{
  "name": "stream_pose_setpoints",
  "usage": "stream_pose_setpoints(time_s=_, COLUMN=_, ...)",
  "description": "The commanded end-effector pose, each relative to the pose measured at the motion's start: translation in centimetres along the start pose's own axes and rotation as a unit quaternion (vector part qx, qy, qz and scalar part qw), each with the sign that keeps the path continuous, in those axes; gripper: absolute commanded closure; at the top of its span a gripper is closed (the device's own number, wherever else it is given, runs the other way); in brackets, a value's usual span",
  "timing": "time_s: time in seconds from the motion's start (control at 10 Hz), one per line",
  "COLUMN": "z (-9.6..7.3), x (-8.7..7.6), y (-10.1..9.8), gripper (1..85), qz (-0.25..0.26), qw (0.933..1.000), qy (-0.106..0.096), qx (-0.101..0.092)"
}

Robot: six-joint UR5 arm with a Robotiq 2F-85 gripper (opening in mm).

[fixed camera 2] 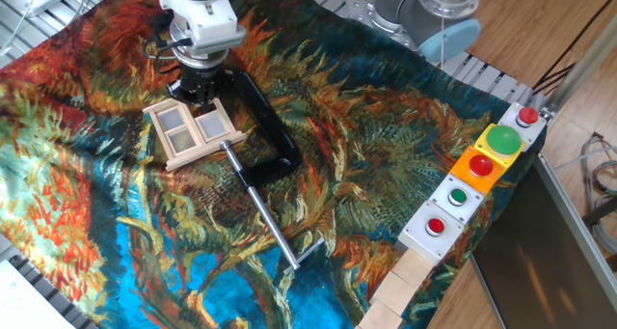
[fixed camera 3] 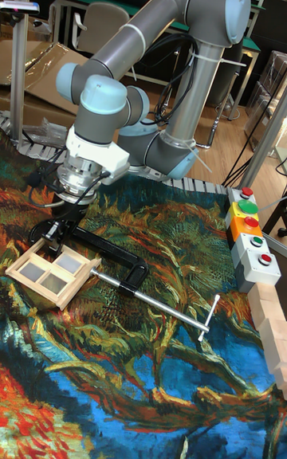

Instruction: Open a sliding window

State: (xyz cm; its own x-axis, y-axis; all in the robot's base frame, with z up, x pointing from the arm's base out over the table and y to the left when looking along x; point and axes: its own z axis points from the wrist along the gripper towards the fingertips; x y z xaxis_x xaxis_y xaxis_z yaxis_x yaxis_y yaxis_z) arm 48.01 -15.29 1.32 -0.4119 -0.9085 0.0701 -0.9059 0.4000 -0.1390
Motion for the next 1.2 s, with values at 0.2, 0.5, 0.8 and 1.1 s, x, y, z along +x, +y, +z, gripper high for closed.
stream_pose_setpoints(time_s=0.2, z=-1.0, x=1.1, y=-0.1, gripper=84.3, qz=0.016, qw=0.9998, qy=-0.008, qx=-0.006)
stream_pose_setpoints(time_s=0.5, z=-3.1, x=1.7, y=-0.7, gripper=84.3, qz=0.051, qw=0.9985, qy=-0.01, qx=-0.016)
stream_pose_setpoints(time_s=0.8, z=-3.3, x=-0.3, y=-2.3, gripper=84.3, qz=0.132, qw=0.9899, qy=-0.051, qx=0.009)
stream_pose_setpoints(time_s=1.1, z=-3.3, x=-1.4, y=-2.0, gripper=84.3, qz=0.158, qw=0.9855, qy=-0.062, qx=0.003)
